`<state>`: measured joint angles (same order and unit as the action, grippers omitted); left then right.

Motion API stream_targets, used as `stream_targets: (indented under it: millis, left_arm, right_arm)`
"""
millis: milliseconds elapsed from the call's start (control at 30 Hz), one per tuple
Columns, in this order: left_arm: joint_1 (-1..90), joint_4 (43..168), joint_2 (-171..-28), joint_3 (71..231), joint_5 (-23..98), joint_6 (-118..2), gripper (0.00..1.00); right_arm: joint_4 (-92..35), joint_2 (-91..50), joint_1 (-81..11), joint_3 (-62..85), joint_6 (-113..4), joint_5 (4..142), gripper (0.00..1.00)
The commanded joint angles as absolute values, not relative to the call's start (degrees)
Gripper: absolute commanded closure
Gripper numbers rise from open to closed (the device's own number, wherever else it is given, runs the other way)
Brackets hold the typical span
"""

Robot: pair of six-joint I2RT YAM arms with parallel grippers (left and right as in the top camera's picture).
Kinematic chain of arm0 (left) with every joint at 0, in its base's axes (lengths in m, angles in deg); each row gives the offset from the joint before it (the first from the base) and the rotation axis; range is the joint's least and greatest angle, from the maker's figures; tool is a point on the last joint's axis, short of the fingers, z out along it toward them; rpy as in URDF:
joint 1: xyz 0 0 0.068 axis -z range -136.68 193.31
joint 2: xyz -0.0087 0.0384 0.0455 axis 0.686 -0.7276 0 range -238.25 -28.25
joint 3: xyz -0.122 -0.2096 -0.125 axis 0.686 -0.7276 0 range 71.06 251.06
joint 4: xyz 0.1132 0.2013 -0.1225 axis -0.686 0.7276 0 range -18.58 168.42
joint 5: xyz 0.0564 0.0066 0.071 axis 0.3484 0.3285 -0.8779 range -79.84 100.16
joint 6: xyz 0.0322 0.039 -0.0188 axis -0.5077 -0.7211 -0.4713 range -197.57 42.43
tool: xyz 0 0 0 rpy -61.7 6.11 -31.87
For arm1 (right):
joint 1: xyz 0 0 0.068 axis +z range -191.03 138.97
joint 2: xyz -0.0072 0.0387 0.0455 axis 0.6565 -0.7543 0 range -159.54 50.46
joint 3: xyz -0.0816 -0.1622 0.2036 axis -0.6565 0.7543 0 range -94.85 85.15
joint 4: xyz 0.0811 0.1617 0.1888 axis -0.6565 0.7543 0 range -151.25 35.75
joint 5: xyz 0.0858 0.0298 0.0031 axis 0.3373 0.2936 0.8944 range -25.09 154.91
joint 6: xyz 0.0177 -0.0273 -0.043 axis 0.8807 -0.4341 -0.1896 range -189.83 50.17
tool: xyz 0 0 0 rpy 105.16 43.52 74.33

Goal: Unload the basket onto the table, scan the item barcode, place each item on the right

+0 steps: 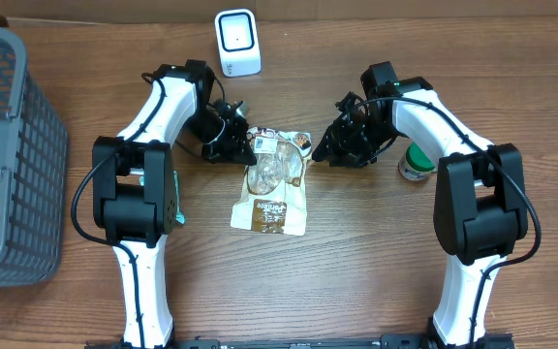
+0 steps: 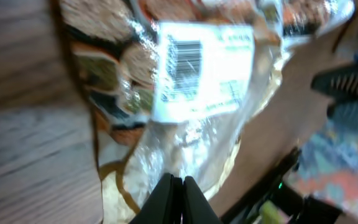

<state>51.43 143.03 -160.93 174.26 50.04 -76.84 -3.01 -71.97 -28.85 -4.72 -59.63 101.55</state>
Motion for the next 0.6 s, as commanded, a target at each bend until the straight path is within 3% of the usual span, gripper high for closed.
stream_targets:
  millis: [0,567]
  left_arm:
    - [51.54,143.32,-160.58,172.92,48.90,-83.72,0.96]
    - [53.93,122.71,-160.60,157.84,44.73,-66.48,0.96]
  right_arm:
    - [-3.03,-72.45,-28.78,-5.79,-60.55,101.90,0.56]
    - [-2.35,-72.47,-28.30,-4.08,-60.53,101.64,0.56]
